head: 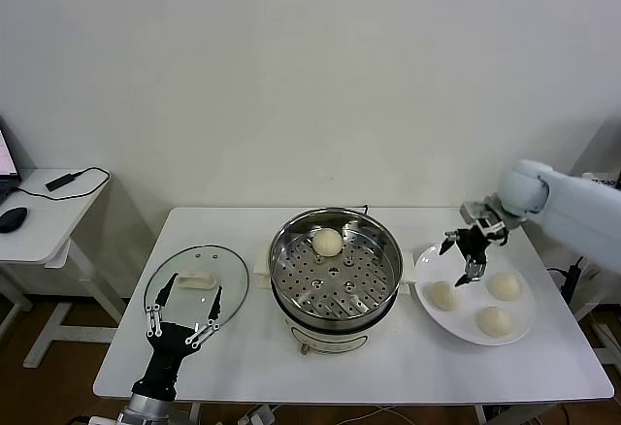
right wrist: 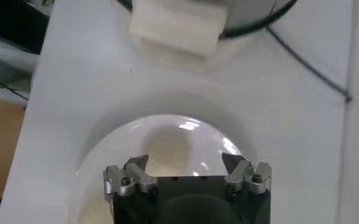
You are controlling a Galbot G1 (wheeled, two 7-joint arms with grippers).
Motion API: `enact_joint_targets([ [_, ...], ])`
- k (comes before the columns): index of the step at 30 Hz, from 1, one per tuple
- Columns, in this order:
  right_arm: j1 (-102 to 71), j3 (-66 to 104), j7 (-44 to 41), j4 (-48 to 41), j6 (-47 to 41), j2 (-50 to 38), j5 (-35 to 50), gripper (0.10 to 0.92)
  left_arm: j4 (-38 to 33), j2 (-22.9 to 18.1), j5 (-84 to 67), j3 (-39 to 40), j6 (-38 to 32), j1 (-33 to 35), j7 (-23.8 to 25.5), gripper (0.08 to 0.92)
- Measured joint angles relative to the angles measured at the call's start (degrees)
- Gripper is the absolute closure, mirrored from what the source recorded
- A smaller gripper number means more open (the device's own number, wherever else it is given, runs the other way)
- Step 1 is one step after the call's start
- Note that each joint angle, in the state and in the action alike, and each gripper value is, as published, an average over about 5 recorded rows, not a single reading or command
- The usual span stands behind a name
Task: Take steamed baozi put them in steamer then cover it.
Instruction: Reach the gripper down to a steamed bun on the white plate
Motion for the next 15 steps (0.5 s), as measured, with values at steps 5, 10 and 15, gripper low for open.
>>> enact_joint_targets([
  [5, -3.1, 0.7, 1.7, -1.6, -0.9, 0.3, -0.4, 0.203, 0.2, 0.0, 0.0, -0.1, -0.2, 0.1, 0.0, 0.177],
  [10, -5.5, 1.5, 3.0, -2.8, -1.3, 0.8, -0.8, 0.203, 0.3, -0.1, 0.0, -0.2, -0.3, 0.1, 0.0, 0.177],
  [15, -7.6, 2.3, 4.3, -4.0, -1.5, 1.6, -1.3, 0.203, 0.4, -0.1, 0.0, -0.2, -0.4, 0.1, 0.0, 0.177],
])
